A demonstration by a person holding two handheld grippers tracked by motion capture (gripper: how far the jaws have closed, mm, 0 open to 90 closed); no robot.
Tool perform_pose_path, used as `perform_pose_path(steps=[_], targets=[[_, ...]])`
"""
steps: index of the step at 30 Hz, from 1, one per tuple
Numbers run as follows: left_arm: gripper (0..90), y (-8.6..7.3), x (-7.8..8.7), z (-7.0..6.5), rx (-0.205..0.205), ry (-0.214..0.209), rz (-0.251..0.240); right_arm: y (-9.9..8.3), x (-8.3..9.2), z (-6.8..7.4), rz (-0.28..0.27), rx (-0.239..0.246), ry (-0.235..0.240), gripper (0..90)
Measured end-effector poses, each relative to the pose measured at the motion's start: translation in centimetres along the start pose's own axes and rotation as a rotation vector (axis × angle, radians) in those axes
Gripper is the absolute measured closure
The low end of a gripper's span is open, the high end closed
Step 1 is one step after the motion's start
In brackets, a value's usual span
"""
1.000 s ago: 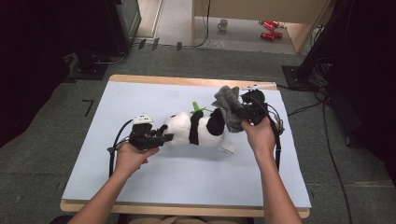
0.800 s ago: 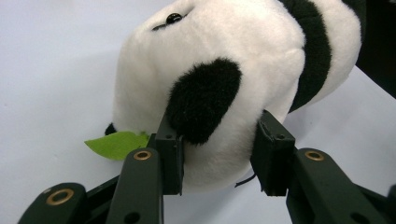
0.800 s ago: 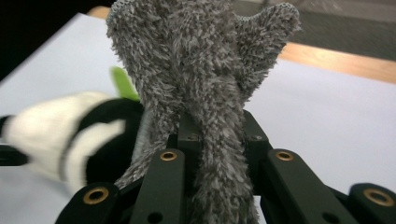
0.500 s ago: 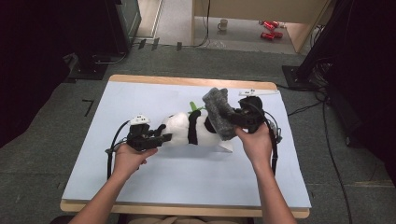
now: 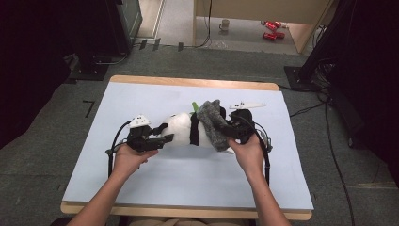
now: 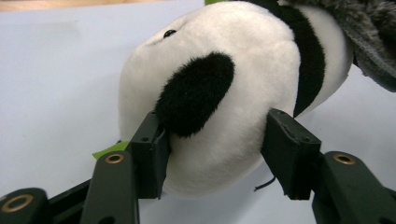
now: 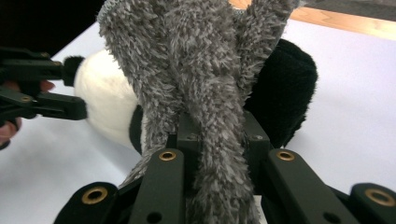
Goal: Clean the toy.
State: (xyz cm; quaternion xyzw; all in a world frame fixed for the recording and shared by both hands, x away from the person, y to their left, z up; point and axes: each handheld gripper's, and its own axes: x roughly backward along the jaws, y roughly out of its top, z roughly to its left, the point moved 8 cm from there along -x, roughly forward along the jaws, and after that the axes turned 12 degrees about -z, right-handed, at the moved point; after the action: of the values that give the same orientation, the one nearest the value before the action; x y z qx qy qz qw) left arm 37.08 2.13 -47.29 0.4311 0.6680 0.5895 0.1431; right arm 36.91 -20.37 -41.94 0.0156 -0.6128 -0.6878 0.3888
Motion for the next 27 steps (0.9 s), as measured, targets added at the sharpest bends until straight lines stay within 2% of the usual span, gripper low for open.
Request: perform_pose_path(steps=[5,6,12,16,20,22,27], targets=[[37.4,0.1,0.0,0.3,-0.020,-0.012,-0.013,0.0,-0.3,-0.5,-0.004,-0.002,0.002,75.4],[36.6,0.1,0.1,0.4,-0.037,-0.012,-0.008,0.0,-0.4,-0.7,-0.007,-0.007,0.004,75.3],[35.7,-0.2,0.3,1.0,-0.082,-0.011,0.002,0.2,-1.0,-1.4,-0.025,-0.033,0.031,74.6],[35.2,-0.4,0.3,1.6,-0.071,-0.029,-0.004,0.5,-1.4,-1.8,-0.023,-0.036,0.025,74.3],[34.3,-0.6,0.1,2.2,-0.063,-0.030,-0.014,0.8,-1.7,-2.0,-0.019,-0.035,0.019,74.1],[33.7,-0.7,-0.1,2.4,-0.060,-0.028,-0.013,1.1,-2.0,-2.2,-0.013,-0.057,0.029,73.8],[33.1,-0.7,-0.7,2.5,-0.081,-0.038,-0.042,1.5,-2.4,-2.8,-0.016,-0.061,0.027,73.6]])
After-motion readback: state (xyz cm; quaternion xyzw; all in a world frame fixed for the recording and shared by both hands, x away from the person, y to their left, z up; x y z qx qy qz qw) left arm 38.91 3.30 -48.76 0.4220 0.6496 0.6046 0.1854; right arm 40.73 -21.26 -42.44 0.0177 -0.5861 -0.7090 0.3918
